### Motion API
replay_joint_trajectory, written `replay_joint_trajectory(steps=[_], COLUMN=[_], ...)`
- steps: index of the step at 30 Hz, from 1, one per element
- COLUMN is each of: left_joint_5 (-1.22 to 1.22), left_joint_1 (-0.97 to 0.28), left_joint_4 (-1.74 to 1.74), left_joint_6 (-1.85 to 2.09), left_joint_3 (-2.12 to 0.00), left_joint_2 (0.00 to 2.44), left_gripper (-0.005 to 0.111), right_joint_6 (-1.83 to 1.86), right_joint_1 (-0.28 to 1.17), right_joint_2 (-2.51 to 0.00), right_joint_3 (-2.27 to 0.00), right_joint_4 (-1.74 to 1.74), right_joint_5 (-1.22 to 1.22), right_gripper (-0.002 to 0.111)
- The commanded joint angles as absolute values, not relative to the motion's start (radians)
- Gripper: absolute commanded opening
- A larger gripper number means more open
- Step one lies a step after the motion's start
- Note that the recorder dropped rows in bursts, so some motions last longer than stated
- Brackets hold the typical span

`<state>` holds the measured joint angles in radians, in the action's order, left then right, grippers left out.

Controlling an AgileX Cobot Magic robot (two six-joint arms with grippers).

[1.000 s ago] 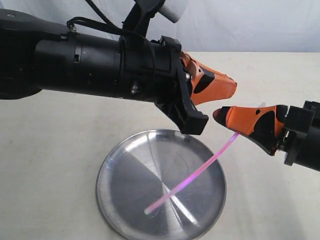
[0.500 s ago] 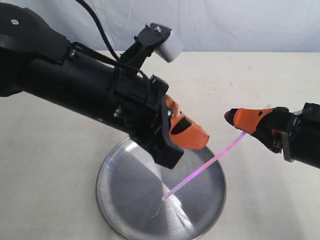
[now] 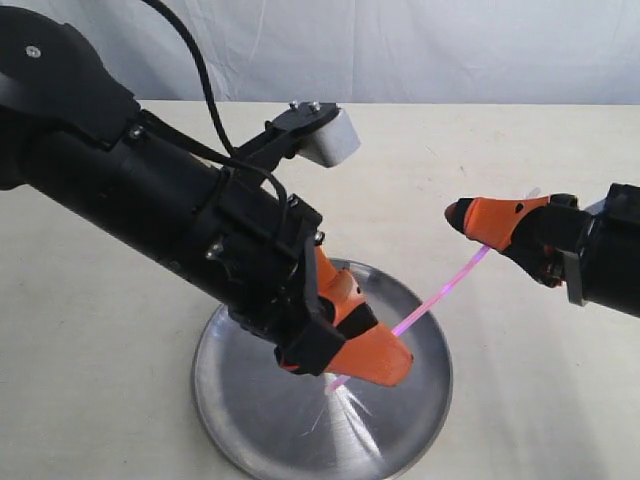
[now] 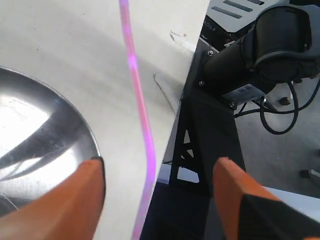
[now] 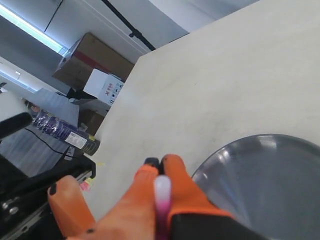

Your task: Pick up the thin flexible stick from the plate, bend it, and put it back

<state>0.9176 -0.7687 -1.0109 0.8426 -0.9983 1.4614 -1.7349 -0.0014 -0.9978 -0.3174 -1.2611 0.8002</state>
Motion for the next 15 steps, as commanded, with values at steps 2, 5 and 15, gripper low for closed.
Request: replay_joint_trajectory(steps=[2, 5, 15], left_joint_5=[0.925, 0.927, 0.894], left_joint_1=[-0.772, -0.783, -0.799], left_joint_4=[-1.009, -1.009, -1.001], left_joint_6=[0.823, 0.815, 0.849], left_joint_3=[-0.997, -0.997, -0.997], left_joint_2=[1.488, 1.513, 1.545], left_gripper=[0.051, 0.052, 0.001], right_joint_6=[-1.725, -1.725, -1.725], right_joint_1=[0.001, 0.001, 0.001], right_joint_2=[-0.993, -0.993, -0.993], right_joint_3=[-0.326, -0.326, -0.326], right_joint_4=[-1.253, -1.251, -1.257], right_joint_5=[0.865, 0.889, 0.913], right_gripper=[0.000, 0.000, 0.000])
